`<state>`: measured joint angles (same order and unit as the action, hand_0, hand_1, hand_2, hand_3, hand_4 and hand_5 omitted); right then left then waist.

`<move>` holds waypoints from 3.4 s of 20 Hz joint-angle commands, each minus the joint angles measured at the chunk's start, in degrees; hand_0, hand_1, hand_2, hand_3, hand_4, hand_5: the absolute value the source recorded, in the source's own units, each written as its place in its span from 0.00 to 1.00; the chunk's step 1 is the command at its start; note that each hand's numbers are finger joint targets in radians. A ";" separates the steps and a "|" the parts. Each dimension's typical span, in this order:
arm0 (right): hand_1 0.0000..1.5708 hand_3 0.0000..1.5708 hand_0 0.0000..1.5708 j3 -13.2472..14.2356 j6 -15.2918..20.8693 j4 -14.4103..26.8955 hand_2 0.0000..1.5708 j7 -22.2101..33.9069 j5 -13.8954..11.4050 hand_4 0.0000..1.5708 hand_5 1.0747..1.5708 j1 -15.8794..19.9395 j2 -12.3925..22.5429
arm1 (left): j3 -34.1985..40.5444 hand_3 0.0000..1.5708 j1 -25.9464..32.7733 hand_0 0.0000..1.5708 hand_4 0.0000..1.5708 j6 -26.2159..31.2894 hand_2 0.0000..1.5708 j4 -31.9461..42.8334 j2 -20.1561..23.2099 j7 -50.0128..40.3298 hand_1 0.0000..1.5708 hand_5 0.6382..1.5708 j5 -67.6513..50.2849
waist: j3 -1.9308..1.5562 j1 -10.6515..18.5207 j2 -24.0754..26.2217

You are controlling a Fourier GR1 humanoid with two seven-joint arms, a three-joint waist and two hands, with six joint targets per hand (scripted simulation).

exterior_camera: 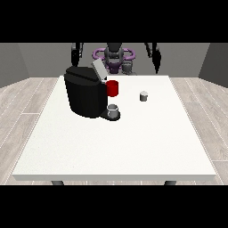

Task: Insert the coffee pod into the coffee machine and close the lid

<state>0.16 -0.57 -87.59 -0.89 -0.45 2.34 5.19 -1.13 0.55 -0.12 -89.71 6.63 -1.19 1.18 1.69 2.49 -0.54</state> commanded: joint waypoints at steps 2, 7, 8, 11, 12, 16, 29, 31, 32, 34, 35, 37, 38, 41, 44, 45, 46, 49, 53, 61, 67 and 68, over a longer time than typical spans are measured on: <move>0.00 0.00 0.00 0.77 0.68 2.23 0.00 -0.50 -0.91 0.08 1.00 1.46 0.12 | 0.27 0.00 -0.31 0.00 0.00 1.56 0.00 1.06 -0.63 4.88 0.00 1.00 -0.90 | -1.68 -0.37 -0.49; 0.00 0.00 0.00 3.45 5.85 -1.73 0.00 -1.23 0.75 0.08 1.00 -1.37 -3.41 | 1.70 0.00 -1.99 0.00 0.00 3.71 0.00 0.74 5.30 7.65 0.00 1.00 2.09 | -1.69 -5.92 2.57; 0.00 0.00 0.00 3.48 5.75 -2.29 0.00 -2.14 1.10 0.07 1.00 0.84 -3.65 | 3.06 0.00 -5.72 0.00 0.00 1.92 0.00 1.65 5.65 5.38 0.00 1.00 2.83 | -1.71 -7.12 0.54; 0.00 0.00 0.00 2.80 6.02 -3.67 0.00 -2.63 1.21 0.12 1.00 0.27 -4.42 | 4.91 0.00 -4.76 0.00 0.00 4.23 0.00 7.31 8.46 10.19 0.00 1.00 3.67 | -1.67 -7.28 -1.30; 0.00 0.00 0.00 -0.35 8.26 -2.51 0.00 -4.15 -0.11 0.09 1.00 -0.77 -5.07 | 4.80 0.00 -9.87 0.00 0.00 3.84 0.00 7.03 7.29 3.62 0.00 1.00 2.58 | -1.69 -7.79 -1.16; 0.00 0.00 0.00 0.69 7.66 -2.92 0.00 -5.89 0.67 0.11 1.00 2.50 -5.14 | 8.44 0.00 -16.91 0.00 0.00 5.77 0.00 13.92 9.97 2.13 0.00 1.00 0.51 | -1.69 -10.59 -5.78; 0.00 0.00 0.00 -0.72 5.56 -3.88 0.00 -3.52 2.13 0.18 1.00 1.93 -4.20 | 10.13 0.00 -24.81 0.00 0.00 6.39 0.00 35.44 14.28 5.51 0.00 1.00 7.06 | -1.68 -11.77 -8.14; 0.00 0.00 0.00 -0.48 7.15 -1.93 0.00 -4.40 0.91 0.22 1.00 5.12 -4.76 | 9.04 0.00 -26.14 0.00 0.00 6.59 0.00 37.57 13.81 8.40 0.00 1.00 8.57 | -1.68 -10.53 -9.89; 0.00 0.00 0.00 1.54 7.64 1.41 0.00 -4.19 1.54 0.21 1.00 7.67 -4.31 | 7.00 0.00 -26.98 0.00 0.00 7.33 0.00 35.32 13.33 4.85 0.00 1.00 9.55 | -1.70 -8.82 -9.51; 0.00 0.00 0.00 1.44 6.86 -1.60 0.00 -0.28 1.90 0.22 1.00 7.75 -2.89 | 6.44 0.00 -26.54 0.00 0.00 4.70 0.00 38.21 13.81 6.74 0.00 1.00 12.69 | -1.68 -10.69 -9.38; 0.00 0.00 0.00 2.49 6.18 1.34 0.00 -3.50 2.59 0.23 1.00 6.11 -2.89 | 4.92 0.00 -24.05 0.00 0.00 4.85 0.07 37.83 11.92 9.58 0.00 1.00 13.29 | -1.69 -9.28 -9.42; 0.00 0.00 0.00 2.57 9.80 1.01 0.00 2.17 0.84 0.25 1.00 9.59 -3.32 | 3.44 0.00 -25.90 0.00 0.00 3.96 0.24 39.00 10.79 7.93 0.00 1.00 15.29 | -1.68 -8.62 -7.98; 0.00 0.00 0.00 0.28 8.97 -0.05 0.00 2.49 -0.19 0.24 1.00 6.33 -3.71 | 4.45 0.00 -26.44 0.00 0.00 4.49 0.29 41.48 11.76 8.38 0.00 1.00 15.24 | -1.67 -10.04 -7.37; 0.00 0.00 0.00 4.52 7.36 5.49 0.00 -0.60 1.89 0.25 1.00 10.05 -1.31 | 4.72 0.19 -30.32 0.28 0.00 3.64 0.39 42.03 11.73 5.46 0.28 1.00 16.38 | -1.69 -9.06 -9.16; 0.00 0.00 0.00 1.00 10.33 4.02 0.00 0.81 -1.82 0.27 1.00 7.94 -3.42 | 4.53 0.32 -28.46 0.51 0.00 3.02 0.54 45.61 12.57 6.78 0.51 1.00 18.44 | -1.68 -9.01 -7.29; 0.00 0.00 0.00 0.61 7.35 4.73 0.00 -3.60 -0.59 0.27 1.00 6.23 -3.20 | 6.22 0.33 -31.71 0.48 0.00 2.89 0.52 46.44 13.99 5.44 0.48 1.00 17.84 | -1.69 -11.18 -9.04; 0.00 0.00 0.00 0.64 8.48 3.87 0.00 -3.21 -0.74 0.27 1.00 6.53 -3.84 | 4.94 0.30 -29.55 0.39 0.00 0.57 0.47 47.71 13.28 9.48 0.39 1.00 19.77 | -1.67 -11.67 -11.00; 0.00 0.00 0.00 1.28 8.21 4.54 0.00 0.29 -1.04 0.26 1.00 9.66 -2.27 | 2.87 0.30 -31.53 0.37 0.00 1.33 0.46 48.80 13.58 7.24 0.37 1.00 22.75 | -1.68 -10.73 -9.56; 0.00 0.00 0.00 0.42 10.10 4.87 0.00 -0.34 -1.88 0.25 1.00 9.81 -4.19 | 1.50 0.29 -32.82 0.35 0.00 -2.66 0.44 50.79 12.87 8.64 0.35 1.00 26.52 | -1.68 -11.76 -10.45; 0.00 0.00 0.00 2.56 9.17 7.74 0.00 -1.32 -0.67 0.33 1.00 11.44 -3.09 | 3.46 0.44 -35.89 0.49 0.22 -8.13 0.58 53.60 13.49 13.58 0.49 1.00 28.99 | -1.68 -10.53 -11.91; 0.00 0.00 0.00 2.06 5.90 3.06 0.00 1.33 1.51 0.33 1.00 7.56 -1.70 | 2.88 0.55 -32.72 0.63 0.18 -11.41 0.70 57.68 14.78 16.49 0.63 1.00 32.27 | -1.67 -12.80 -9.07; 0.00 0.00 0.00 2.40 9.26 8.65 0.00 -3.97 -0.49 0.33 1.00 9.69 -3.94 | 0.89 0.52 -35.74 0.59 0.18 -11.46 0.66 56.32 12.82 13.69 0.59 1.00 34.24 | -1.69 -11.02 -11.13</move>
<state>1.68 8.05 -81.54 -2.36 -1.01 11.77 1.72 1.60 -34.65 -10.34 -34.23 20.20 13.07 32.46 -0.06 -9.21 -11.26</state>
